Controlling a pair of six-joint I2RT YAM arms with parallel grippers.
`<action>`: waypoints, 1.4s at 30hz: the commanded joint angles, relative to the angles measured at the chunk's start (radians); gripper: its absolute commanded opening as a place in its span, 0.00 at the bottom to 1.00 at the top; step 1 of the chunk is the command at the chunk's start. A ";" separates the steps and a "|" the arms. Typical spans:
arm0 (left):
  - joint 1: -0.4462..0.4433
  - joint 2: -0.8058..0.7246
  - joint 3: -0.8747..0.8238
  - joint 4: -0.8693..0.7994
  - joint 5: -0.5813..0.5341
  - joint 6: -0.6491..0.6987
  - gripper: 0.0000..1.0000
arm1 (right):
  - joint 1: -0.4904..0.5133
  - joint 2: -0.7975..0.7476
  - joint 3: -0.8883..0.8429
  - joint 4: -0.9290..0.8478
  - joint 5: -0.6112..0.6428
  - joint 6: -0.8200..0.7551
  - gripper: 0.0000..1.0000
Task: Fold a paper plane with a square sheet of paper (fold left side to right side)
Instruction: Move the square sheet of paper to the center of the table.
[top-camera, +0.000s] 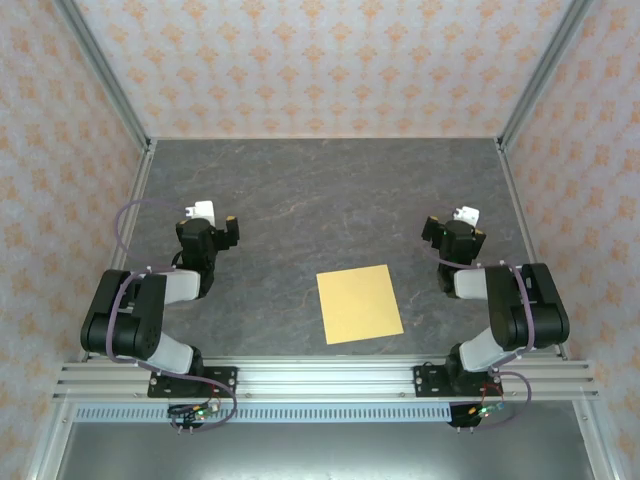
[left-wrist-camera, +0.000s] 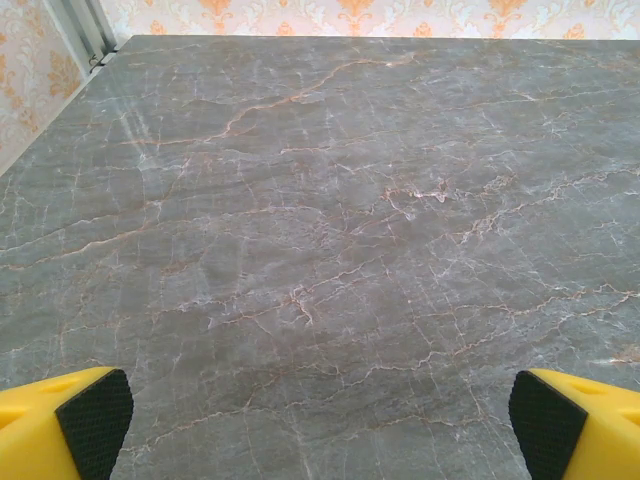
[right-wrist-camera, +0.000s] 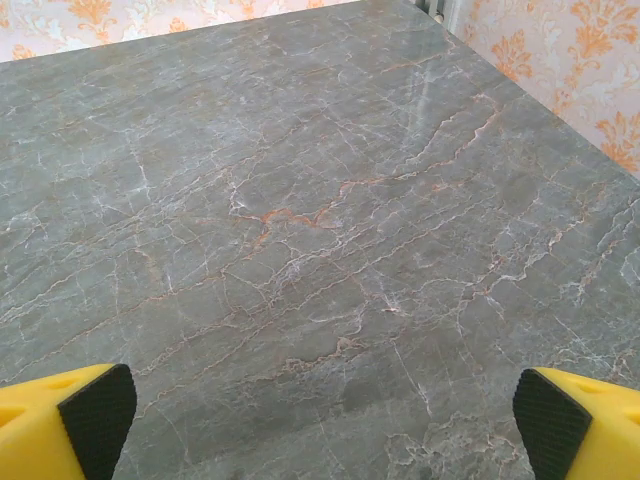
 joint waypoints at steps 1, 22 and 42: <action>-0.005 0.002 0.016 -0.004 0.002 0.017 1.00 | -0.004 -0.012 0.000 0.040 0.022 0.006 1.00; -0.007 -0.014 0.014 -0.008 -0.029 0.009 1.00 | -0.004 -0.018 -0.003 0.041 0.025 0.006 1.00; -0.131 -0.372 0.257 -0.758 0.305 -0.578 1.00 | 0.515 -0.281 0.403 -1.198 -0.146 0.334 1.00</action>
